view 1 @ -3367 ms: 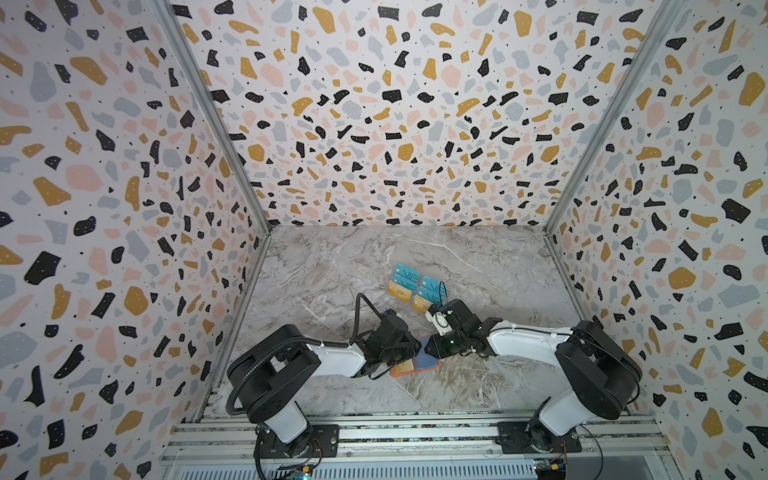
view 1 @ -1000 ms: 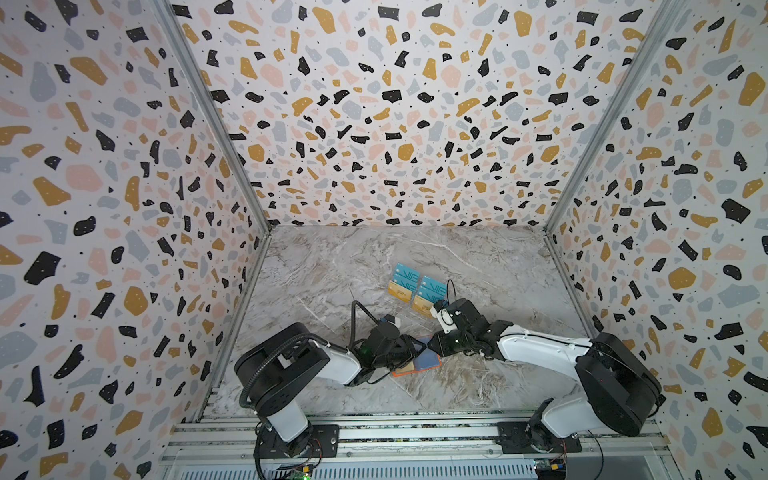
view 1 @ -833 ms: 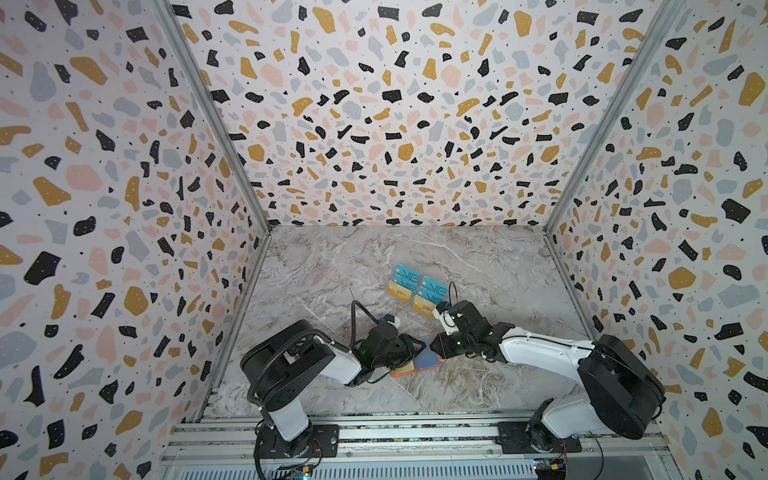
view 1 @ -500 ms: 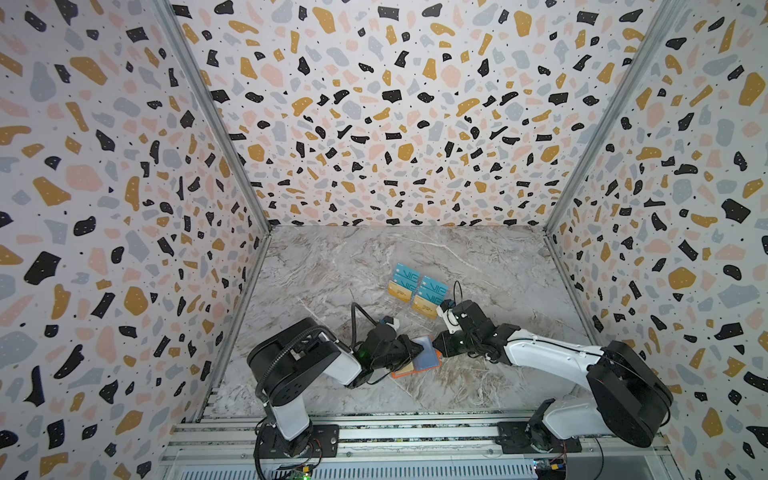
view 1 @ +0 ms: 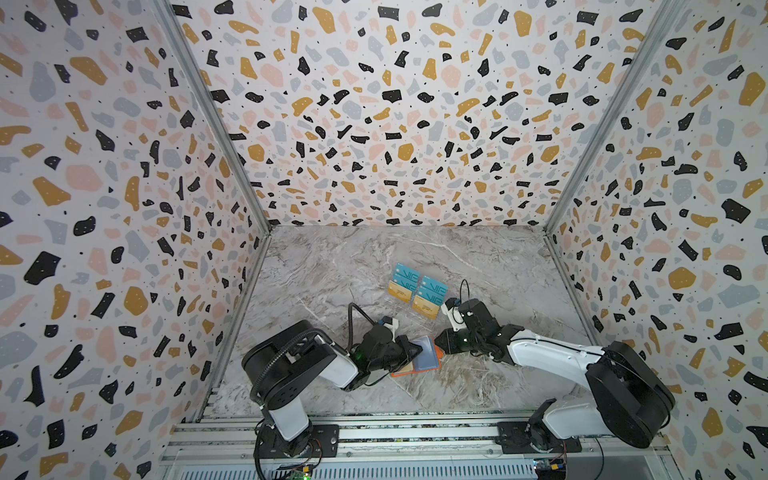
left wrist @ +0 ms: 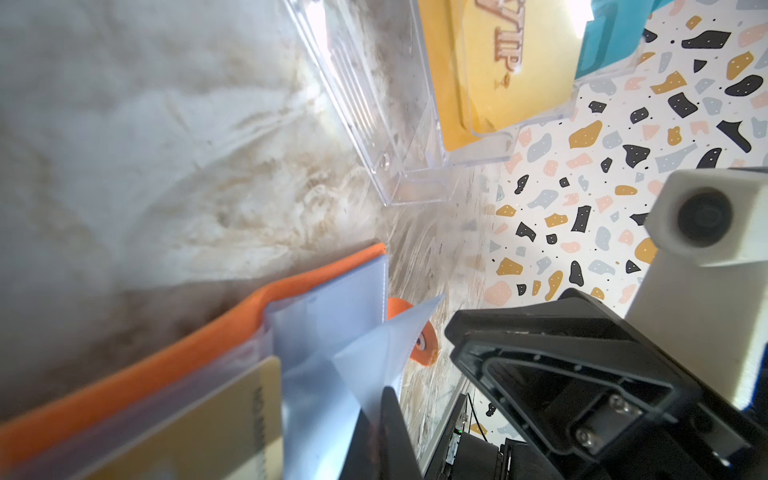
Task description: Put the credit cards into the card holder
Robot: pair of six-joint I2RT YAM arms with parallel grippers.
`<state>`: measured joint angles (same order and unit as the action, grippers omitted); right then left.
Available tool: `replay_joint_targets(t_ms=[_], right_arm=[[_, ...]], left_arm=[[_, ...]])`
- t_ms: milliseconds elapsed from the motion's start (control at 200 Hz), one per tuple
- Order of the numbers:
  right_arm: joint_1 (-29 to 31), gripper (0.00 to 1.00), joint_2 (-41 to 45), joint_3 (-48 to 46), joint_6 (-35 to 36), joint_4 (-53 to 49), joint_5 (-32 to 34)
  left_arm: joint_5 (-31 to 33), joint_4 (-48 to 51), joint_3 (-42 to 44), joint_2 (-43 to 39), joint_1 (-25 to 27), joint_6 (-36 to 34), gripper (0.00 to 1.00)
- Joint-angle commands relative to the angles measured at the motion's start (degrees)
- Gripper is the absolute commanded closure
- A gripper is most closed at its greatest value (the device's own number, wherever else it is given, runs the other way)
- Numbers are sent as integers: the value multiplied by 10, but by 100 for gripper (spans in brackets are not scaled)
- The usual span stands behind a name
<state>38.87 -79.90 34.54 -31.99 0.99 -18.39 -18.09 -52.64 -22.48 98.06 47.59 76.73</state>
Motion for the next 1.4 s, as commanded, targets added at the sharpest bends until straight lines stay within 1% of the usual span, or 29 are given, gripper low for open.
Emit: replay_joint_targets(t_ms=[0,140,245,385,641,711,771,851,881,941,1056,1226,1311,1397], right_arm=[[-2,84,-8,-1,11,12,-22],[-2,84,-32,0,22,20,-39],[-2,84,-48,-6,21,31,-48],[-2,84,-61,-9,22,48,-67],[4,86,-44,-19,27,79,-115],[6,86,-44,-19,28,87,-127],[8,86,-46,-20,27,91,-134],[8,86,-50,-22,25,102,-141],[8,86,-52,-22,24,107,-147],[8,86,-55,-20,22,110,-154],[9,86,-58,-17,24,112,-161],[9,86,-62,-18,27,113,-165],[12,86,-59,-22,23,123,-164],[15,86,-58,-22,21,126,-160]], left_arm=[[-20,-18,3,-16,-7,-27,97],[-33,-4,10,-35,-17,-46,97],[-37,28,6,-49,-19,-67,97],[-45,49,-3,-50,-19,-83,96],[-54,41,-2,-38,-19,-82,95],[-57,38,-3,-36,-19,-80,92],[-62,37,-5,-38,-19,-75,87],[-64,47,-8,-49,-19,-72,75],[-62,55,-10,-57,-19,-73,68],[-55,84,-15,-74,-19,-83,58],[-40,171,-33,-109,-19,-109,46],[-16,325,-70,-147,-19,-164,41],[20,435,-94,-163,-21,-206,40],[29,481,-107,-168,-25,-235,40]])
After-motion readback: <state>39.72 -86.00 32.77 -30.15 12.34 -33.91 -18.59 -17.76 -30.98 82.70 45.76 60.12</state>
